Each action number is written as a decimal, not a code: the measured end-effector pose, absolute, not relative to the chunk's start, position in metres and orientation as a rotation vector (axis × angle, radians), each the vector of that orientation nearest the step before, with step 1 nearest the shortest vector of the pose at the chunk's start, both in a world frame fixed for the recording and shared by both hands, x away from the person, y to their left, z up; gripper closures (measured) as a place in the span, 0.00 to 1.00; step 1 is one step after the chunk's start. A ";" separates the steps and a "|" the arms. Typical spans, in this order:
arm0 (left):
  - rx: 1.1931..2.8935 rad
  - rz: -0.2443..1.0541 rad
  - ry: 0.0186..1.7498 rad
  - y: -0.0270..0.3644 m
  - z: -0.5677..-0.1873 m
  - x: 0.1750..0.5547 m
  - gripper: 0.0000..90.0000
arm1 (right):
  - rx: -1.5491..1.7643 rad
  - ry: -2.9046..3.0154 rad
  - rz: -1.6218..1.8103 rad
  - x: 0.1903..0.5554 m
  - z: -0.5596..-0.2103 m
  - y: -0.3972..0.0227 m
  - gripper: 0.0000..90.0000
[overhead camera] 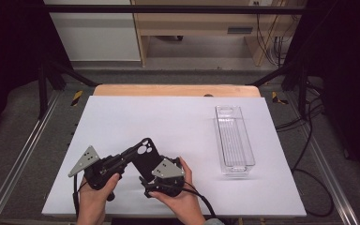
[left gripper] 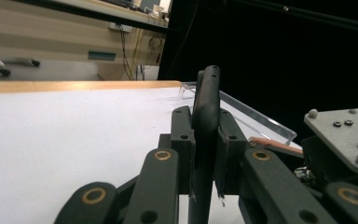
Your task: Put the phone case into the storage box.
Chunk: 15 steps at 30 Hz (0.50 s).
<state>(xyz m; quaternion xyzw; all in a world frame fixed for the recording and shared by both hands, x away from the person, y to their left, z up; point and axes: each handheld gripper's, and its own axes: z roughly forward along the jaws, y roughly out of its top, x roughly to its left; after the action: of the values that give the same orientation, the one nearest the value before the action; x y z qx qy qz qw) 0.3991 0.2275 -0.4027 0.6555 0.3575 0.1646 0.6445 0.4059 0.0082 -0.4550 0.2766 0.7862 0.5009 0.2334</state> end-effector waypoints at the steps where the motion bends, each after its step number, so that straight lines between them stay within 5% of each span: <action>1: 1.498 0.384 0.808 0.227 -0.402 0.398 0.90 | 0.761 2.149 1.389 0.405 -0.453 0.008 0.08; 15: 1.472 0.469 0.851 0.241 -0.400 0.400 0.90 | 0.739 2.036 1.403 0.401 -0.445 0.011 0.06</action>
<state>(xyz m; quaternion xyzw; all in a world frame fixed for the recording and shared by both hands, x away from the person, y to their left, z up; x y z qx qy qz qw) 0.3999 0.2410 -0.3998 0.6442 0.3725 0.2052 0.6358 0.4008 0.0107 -0.4452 0.2750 0.7581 0.5225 0.2768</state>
